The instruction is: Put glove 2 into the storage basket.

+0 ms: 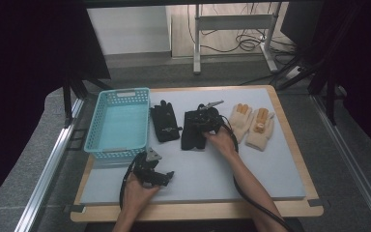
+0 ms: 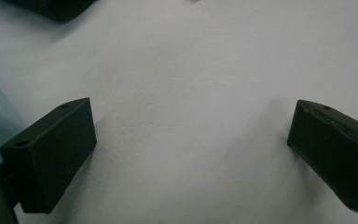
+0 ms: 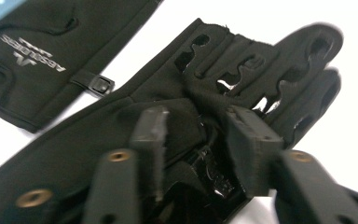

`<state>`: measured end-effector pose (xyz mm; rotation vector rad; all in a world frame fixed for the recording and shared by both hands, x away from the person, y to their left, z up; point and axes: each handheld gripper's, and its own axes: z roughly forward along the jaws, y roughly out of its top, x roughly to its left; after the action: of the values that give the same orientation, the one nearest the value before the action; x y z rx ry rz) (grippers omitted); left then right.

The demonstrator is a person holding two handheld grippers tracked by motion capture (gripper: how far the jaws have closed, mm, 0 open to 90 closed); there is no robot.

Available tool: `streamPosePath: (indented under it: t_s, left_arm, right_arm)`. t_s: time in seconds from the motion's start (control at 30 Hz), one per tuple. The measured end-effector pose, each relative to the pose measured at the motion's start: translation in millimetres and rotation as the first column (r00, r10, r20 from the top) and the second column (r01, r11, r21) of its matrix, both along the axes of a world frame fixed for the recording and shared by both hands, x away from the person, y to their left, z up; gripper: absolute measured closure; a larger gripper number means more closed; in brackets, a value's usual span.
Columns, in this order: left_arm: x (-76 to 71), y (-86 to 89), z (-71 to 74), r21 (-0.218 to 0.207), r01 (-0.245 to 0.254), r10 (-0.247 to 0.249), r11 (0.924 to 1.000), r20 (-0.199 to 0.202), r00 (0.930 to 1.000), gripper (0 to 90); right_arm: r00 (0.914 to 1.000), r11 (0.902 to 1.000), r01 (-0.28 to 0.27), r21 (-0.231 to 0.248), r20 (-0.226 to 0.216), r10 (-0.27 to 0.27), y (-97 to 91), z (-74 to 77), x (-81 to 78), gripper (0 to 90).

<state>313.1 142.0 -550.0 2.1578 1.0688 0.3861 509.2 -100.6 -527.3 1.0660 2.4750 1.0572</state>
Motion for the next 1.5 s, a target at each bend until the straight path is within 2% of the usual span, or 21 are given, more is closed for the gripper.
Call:
streamPosePath:
  t_s: [0.07,0.13,0.23,0.4,0.57,0.83,1.0,1.13,1.33,1.4,1.5]
  left_arm:
    - [0.0,-0.1,0.0,-0.001,0.000,0.000,1.0000,-0.001,1.0000,1.4]
    - [0.0,0.0,0.0,-0.001,0.000,0.000,1.0000,-0.001,1.0000,1.4]
    - [0.1,0.0,0.0,0.000,0.000,0.000,1.0000,-0.001,1.0000,1.4]
    - [0.0,-0.1,0.0,-0.001,0.000,0.000,1.0000,-0.001,1.0000,1.4]
    - [0.1,0.1,0.0,0.000,0.000,0.000,1.0000,-0.001,1.0000,1.4]
    - [0.0,0.2,0.1,0.002,0.001,-0.001,1.0000,-0.002,1.0000,1.4]
    - [-0.1,0.0,0.0,-0.001,-0.001,0.001,1.0000,-0.002,1.0000,1.4]
    - [0.0,0.1,0.0,0.001,0.001,-0.001,1.0000,-0.001,1.0000,1.4]
    - [0.0,-0.1,-0.1,-0.002,-0.002,0.002,1.0000,0.001,1.0000,1.4]
    - [0.0,-0.1,-0.1,-0.002,-0.002,0.002,1.0000,0.001,1.0000,1.4]
    - [-0.1,0.0,0.0,-0.001,0.000,0.000,1.0000,-0.001,1.0000,1.4]
  right_arm:
    - [0.9999,0.9998,0.005,0.019,-0.013,-0.004,-1.7,-0.5,-0.4,72.7]
    - [0.9988,0.9991,-0.017,0.038,-0.045,0.019,-2.4,0.1,1.2,81.0]
    - [0.9985,0.9993,-0.027,0.025,-0.046,0.028,-1.0,1.6,1.5,82.7]
    - [0.9988,0.9986,-0.049,-0.020,0.005,0.049,1.4,7.6,-4.4,83.3]
    - [0.9983,0.9984,-0.055,0.015,0.022,0.054,-5.3,23.8,-14.1,83.3]
    - [0.9966,0.9934,-0.076,0.085,0.039,0.073,-23.7,45.4,-47.9,83.2]
    - [0.9951,0.9856,-0.094,0.141,0.044,0.089,-35.5,55.5,-77.1,83.2]
    - [0.9939,0.9814,-0.106,0.160,0.047,0.100,-40.9,59.6,-102.5,83.1]
    - [0.9926,0.9794,-0.119,0.163,0.041,0.114,-44.3,55.3,-133.8,82.9]
    - [0.9926,0.9809,-0.120,0.153,0.040,0.115,-44.6,49.0,-140.5,82.9]
    - [0.9936,0.9856,-0.111,0.128,0.039,0.106,-45.5,31.1,-145.5,82.6]
